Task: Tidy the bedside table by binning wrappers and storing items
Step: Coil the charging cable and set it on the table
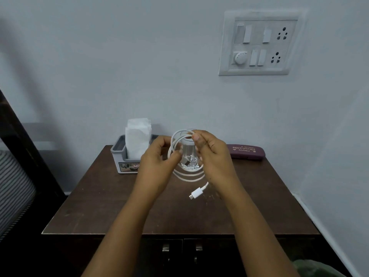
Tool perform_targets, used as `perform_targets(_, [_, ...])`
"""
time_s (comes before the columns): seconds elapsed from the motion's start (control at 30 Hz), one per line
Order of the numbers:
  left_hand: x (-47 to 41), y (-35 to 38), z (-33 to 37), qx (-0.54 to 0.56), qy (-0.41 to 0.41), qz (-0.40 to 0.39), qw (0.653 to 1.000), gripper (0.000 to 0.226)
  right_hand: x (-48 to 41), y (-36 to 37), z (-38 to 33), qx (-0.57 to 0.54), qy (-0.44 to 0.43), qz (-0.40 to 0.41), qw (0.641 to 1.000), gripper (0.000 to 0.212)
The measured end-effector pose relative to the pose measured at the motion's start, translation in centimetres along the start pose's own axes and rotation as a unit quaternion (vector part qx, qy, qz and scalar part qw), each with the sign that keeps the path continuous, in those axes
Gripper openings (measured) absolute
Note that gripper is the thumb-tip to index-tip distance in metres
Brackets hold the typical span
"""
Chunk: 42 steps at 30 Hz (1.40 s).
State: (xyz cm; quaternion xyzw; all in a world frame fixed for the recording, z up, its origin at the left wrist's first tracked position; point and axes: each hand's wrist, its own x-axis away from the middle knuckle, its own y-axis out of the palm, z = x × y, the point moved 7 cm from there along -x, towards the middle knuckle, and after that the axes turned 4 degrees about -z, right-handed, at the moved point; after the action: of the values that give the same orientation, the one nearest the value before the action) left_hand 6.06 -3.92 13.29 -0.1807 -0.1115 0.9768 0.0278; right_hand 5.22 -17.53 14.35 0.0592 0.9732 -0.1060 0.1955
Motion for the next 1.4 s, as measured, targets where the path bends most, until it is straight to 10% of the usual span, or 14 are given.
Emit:
perform_targets(0.4, [0.8,2.5,-1.4,0.402,-0.134,-0.196,0.884,0.034,0.0,0.0,0.4,-0.206,0.083,0.017,0.975,0.024])
perform_targets(0.93, [1.8,2.4,-0.3,0.126,-0.084,-0.258,0.954,0.025,0.3,-3.4,0.2,-0.087,0.047,0.188,0.977,0.02])
perform_targets(1.4, [1.9,2.0,0.5,0.234,-0.113,-0.238,0.936,0.031,0.0,-1.8,-0.1,-0.093,0.052,0.056,0.993,0.015])
